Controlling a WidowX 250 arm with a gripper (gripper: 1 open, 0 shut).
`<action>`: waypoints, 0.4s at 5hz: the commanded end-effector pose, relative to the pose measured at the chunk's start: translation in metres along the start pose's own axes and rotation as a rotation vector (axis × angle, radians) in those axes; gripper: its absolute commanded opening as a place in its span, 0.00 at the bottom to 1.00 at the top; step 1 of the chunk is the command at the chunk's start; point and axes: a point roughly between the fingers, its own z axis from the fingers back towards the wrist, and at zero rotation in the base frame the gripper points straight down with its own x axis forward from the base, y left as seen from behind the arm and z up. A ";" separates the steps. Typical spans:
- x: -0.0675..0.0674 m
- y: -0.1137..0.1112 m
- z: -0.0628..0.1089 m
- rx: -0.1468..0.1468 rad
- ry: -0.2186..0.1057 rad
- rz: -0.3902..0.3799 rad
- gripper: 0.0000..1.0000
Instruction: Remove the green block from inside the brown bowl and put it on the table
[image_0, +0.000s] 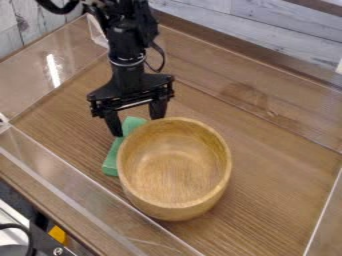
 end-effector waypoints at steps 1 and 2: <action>-0.006 -0.004 0.015 -0.015 -0.027 -0.016 1.00; 0.001 -0.006 0.027 -0.010 -0.024 -0.062 1.00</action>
